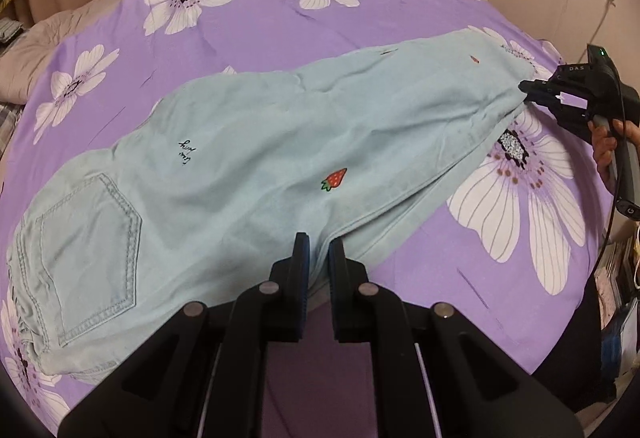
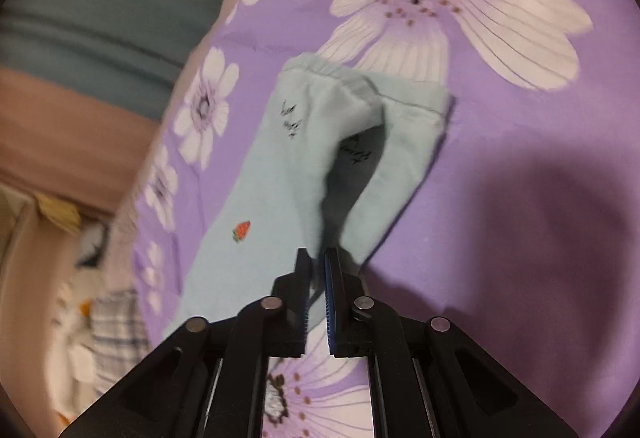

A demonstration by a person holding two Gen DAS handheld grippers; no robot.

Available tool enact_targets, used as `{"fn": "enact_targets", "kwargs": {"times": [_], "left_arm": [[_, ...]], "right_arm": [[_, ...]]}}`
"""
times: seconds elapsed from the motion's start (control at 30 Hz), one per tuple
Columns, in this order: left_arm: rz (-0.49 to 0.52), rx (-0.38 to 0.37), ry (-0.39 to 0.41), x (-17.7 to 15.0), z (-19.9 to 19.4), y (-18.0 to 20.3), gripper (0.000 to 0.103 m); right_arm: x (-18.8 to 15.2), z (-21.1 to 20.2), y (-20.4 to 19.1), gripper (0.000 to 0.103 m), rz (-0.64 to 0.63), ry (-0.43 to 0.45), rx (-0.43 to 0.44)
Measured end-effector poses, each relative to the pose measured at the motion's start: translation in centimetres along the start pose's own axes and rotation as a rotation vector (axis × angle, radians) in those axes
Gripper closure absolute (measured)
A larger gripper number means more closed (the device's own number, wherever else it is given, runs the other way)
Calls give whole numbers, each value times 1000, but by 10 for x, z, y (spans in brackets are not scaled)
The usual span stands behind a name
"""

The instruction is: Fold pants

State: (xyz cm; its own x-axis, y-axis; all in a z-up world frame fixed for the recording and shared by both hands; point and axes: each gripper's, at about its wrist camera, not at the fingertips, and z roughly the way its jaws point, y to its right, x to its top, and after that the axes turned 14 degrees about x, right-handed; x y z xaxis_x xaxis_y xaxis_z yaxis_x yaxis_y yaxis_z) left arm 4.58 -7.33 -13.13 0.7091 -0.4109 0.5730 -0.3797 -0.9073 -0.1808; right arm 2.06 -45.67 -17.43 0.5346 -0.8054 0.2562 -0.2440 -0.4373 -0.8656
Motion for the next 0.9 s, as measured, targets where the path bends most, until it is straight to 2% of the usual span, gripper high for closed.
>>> {"fn": "enact_targets", "kwargs": {"times": [0.03,0.1,0.17,0.27,0.3,0.33,0.37,0.47,0.53,0.67,0.73,0.77,0.8,0.83,0.9], "left_arm": [[-10,-4,-4,0,1,-2,94],[-33,-9,-16,2,5,-5,94],[-54,-12,-22,3,7,-7,94],[-105,-34,-23,6,9,-14,95],[-135,-44,-21,8,8,-18,95],[-162,-50,-17,9,5,-23,95],[-183,-57,-9,9,1,-26,95],[-197,-75,52,9,-20,-28,95],[-159,-65,46,6,-20,-22,95],[-118,-43,-29,-4,-1,-14,91],[-109,-42,-59,-7,3,-14,89],[-102,-36,-59,-8,0,-14,87],[-95,-40,-53,-9,-5,-17,85],[-94,-45,-46,-11,-10,-19,80],[-106,-69,-35,-17,-22,-27,74]], "right_arm": [[2,-4,2,93,5,11,9],[12,-8,3,81,13,42,22],[24,-12,6,75,50,85,52],[37,-10,12,74,94,127,83],[39,-8,9,75,80,135,63],[41,-11,5,82,48,145,25],[43,-13,-3,96,-3,156,-3],[37,-28,-33,96,-174,188,-66],[33,-32,-42,96,-251,183,-124],[35,-18,-16,96,-215,101,-311],[33,-17,-7,96,-194,92,-340],[32,-21,-6,90,-183,106,-334],[31,-25,-9,78,-184,123,-354],[30,-32,-15,73,-206,153,-406],[24,-44,-30,72,-282,209,-476]]}}
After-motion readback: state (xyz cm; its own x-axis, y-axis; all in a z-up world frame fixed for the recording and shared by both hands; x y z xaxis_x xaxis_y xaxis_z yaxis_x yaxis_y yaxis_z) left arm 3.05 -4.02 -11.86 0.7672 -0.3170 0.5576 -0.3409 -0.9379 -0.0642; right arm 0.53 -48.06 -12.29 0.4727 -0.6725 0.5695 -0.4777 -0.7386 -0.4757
